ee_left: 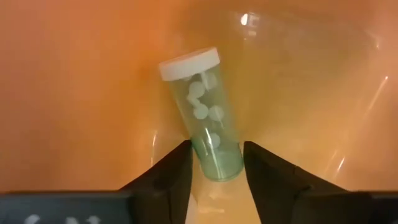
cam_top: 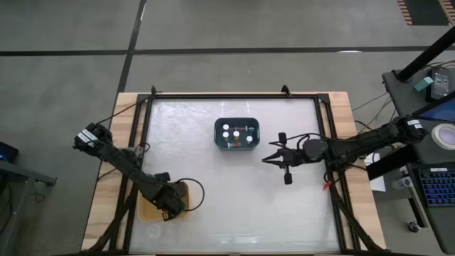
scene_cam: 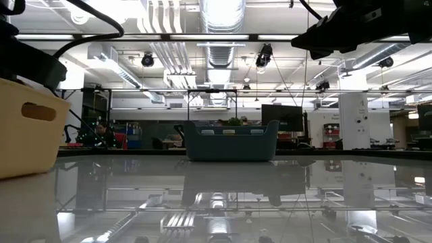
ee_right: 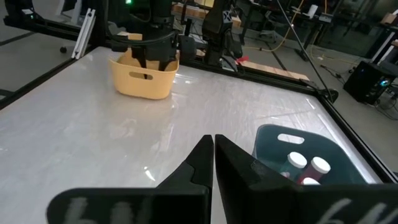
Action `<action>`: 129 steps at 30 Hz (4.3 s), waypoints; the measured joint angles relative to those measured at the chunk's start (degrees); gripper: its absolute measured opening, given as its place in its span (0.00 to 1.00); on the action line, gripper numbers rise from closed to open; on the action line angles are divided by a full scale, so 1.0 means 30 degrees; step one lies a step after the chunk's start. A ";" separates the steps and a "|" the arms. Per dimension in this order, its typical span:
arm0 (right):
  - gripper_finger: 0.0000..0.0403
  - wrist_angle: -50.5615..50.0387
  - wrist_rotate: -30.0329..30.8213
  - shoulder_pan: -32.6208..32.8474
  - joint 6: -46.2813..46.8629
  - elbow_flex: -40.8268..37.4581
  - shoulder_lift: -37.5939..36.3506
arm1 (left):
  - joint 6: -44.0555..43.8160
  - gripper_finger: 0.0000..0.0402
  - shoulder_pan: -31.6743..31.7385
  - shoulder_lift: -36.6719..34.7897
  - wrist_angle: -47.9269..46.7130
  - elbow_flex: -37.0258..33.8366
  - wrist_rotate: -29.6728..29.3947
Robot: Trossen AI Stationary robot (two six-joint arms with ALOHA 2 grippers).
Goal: Pick and place medicine bottles into bin by pill shape (circle, oval)
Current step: Adjust the green tablet bottle in the yellow bin
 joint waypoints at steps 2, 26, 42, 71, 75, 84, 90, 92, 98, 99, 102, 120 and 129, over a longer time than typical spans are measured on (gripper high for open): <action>0.02 -0.0006 0.0000 0.0000 0.0007 0.0000 0.0000 | 0.0007 0.27 0.0000 0.0000 0.0000 0.0026 0.0000; 0.02 0.0022 0.0007 -0.0007 0.0147 0.0000 0.0007 | 0.0578 0.16 -0.0582 -0.1159 -0.3548 0.3333 -0.2189; 0.02 0.4925 -0.0437 -0.0007 0.1042 0.0015 0.3302 | 0.2127 0.16 -0.4510 -0.3847 0.1166 0.2510 -1.8643; 0.46 1.3821 -0.3521 -0.0007 0.1752 1.1735 1.7680 | 0.2551 0.16 -0.4494 -0.3687 0.4867 0.2518 -2.3357; 0.49 1.3857 -0.4800 -0.0029 0.2350 1.2646 1.8355 | 0.2535 0.16 -0.4452 -0.3687 0.5118 0.2525 -2.3885; 0.50 1.2502 -0.5013 -0.0022 0.3352 1.4407 1.8818 | 0.4390 0.16 -0.3971 -0.3425 0.6792 0.2517 -2.4487; 0.50 1.1832 -0.5013 -0.0007 0.3285 1.4800 1.8826 | 0.6584 0.16 -0.3588 -0.3072 0.8701 0.2517 -2.4502; 0.50 1.1839 -0.5013 -0.0013 0.3163 1.4804 1.8826 | 0.6758 0.16 -0.3506 -0.3045 0.8903 0.2517 -2.4502; 0.46 1.1961 -0.5003 -0.0007 0.3126 1.4804 1.8826 | 0.6916 0.16 -0.3366 -0.3045 0.8894 0.2504 -2.4502; 0.45 1.1978 -0.4977 -0.0007 0.3112 1.4814 1.8826 | 0.6946 0.16 -0.3353 -0.3040 0.8896 0.2503 -2.4502; 0.43 1.1978 -0.4942 -0.0015 0.2880 1.4899 1.8826 | 0.6952 0.16 -0.3274 -0.3038 0.8897 0.2495 -2.4494; 0.19 1.1715 -0.4736 -0.0029 0.2168 1.5132 1.8826 | 0.6929 0.16 -0.3184 -0.3031 0.9006 0.2474 -2.4421; 0.20 1.1237 -0.4954 -0.0029 0.2193 1.5132 1.8819 | 0.6976 0.32 -0.3147 -0.3633 0.9011 0.2459 -2.3033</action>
